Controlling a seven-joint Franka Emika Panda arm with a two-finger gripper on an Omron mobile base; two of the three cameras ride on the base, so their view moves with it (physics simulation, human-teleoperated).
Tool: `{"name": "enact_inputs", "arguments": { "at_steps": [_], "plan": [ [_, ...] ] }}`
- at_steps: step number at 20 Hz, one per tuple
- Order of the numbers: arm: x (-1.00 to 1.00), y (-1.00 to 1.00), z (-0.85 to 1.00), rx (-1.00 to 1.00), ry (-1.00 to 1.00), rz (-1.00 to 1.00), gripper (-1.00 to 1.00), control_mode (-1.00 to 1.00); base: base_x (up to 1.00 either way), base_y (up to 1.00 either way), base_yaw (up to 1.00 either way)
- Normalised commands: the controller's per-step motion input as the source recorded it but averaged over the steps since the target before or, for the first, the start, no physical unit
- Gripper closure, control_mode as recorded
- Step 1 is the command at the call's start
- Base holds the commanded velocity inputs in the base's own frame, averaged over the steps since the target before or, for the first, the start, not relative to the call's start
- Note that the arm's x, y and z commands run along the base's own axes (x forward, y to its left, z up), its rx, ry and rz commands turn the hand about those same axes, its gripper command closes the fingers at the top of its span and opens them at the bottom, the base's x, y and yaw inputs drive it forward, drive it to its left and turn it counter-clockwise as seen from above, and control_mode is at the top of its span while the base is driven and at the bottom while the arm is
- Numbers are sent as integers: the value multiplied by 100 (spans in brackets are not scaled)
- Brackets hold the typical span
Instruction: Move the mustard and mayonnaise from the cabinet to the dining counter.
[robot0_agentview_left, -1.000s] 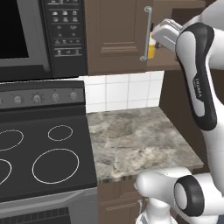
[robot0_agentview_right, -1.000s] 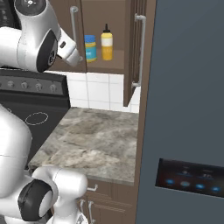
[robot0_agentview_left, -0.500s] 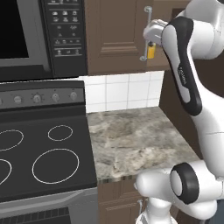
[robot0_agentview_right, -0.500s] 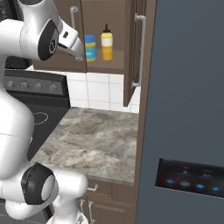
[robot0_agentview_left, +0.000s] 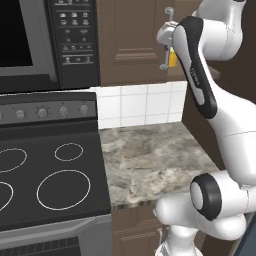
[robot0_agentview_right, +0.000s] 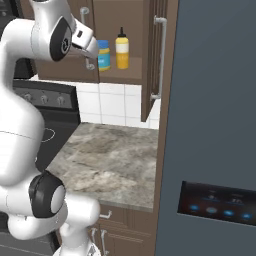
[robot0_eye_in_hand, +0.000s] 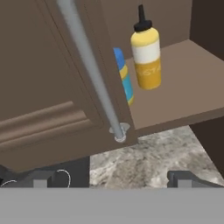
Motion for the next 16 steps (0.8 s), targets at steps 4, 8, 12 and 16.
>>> {"name": "enact_inputs", "arguments": {
  "at_steps": [4, 8, 12, 16],
  "plan": [
    [42, 0, 0, -3, 0, 0, -100, -100, 0, 0, 0],
    [38, 0, -7, -5, 0, 0, -100, -100, 0, 0, 0],
    [31, 0, -18, -12, 0, 0, -100, -100, 0, 0, 0],
    [35, -1, -14, -5, 0, 0, -100, -100, 0, 0, 0]
  ]
}}
